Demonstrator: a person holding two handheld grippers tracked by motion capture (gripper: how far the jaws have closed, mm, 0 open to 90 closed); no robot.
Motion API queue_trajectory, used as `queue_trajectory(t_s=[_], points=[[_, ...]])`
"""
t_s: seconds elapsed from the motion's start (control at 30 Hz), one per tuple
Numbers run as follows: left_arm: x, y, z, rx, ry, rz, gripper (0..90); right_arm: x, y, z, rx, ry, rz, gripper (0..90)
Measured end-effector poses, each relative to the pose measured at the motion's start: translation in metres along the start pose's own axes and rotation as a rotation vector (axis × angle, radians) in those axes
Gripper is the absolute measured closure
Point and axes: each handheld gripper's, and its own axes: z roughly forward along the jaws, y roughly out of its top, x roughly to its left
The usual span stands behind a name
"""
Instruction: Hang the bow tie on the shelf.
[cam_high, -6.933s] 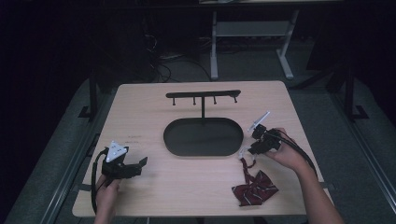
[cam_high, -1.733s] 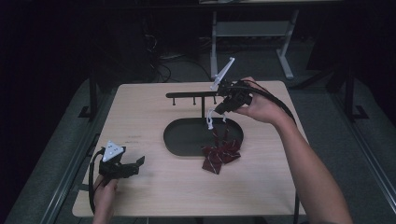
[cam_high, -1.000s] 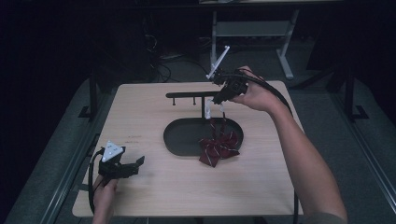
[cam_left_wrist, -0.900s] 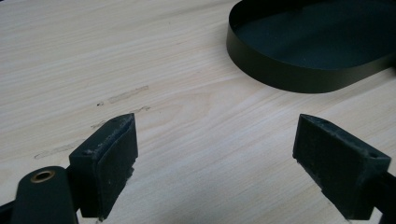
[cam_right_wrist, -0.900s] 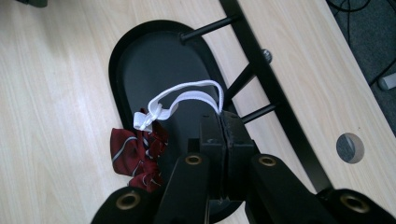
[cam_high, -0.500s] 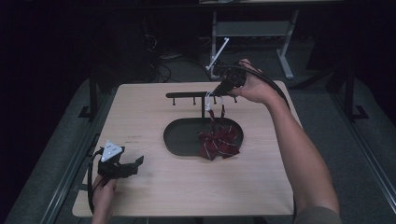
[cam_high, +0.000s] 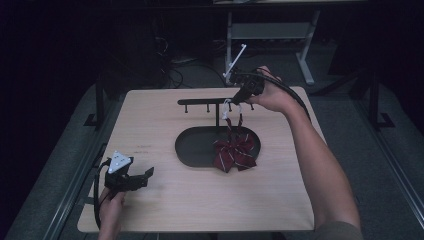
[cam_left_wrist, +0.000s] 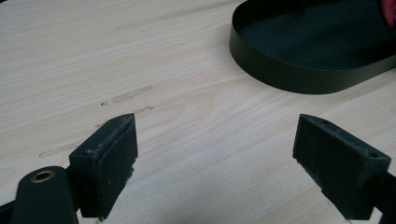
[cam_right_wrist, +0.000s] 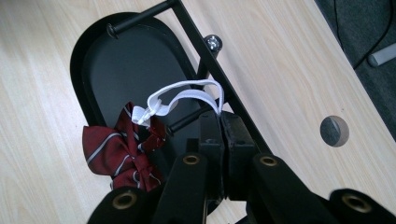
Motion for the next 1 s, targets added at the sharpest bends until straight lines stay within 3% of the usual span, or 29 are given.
queue_trajectory(t_s=[1.0], points=[[-0.0008,0.0008,-0.0011,0.003,-0.003,0.008,13.6,0.0032,-0.0030,0.0047,0.020,0.003,0.000,79.6]])
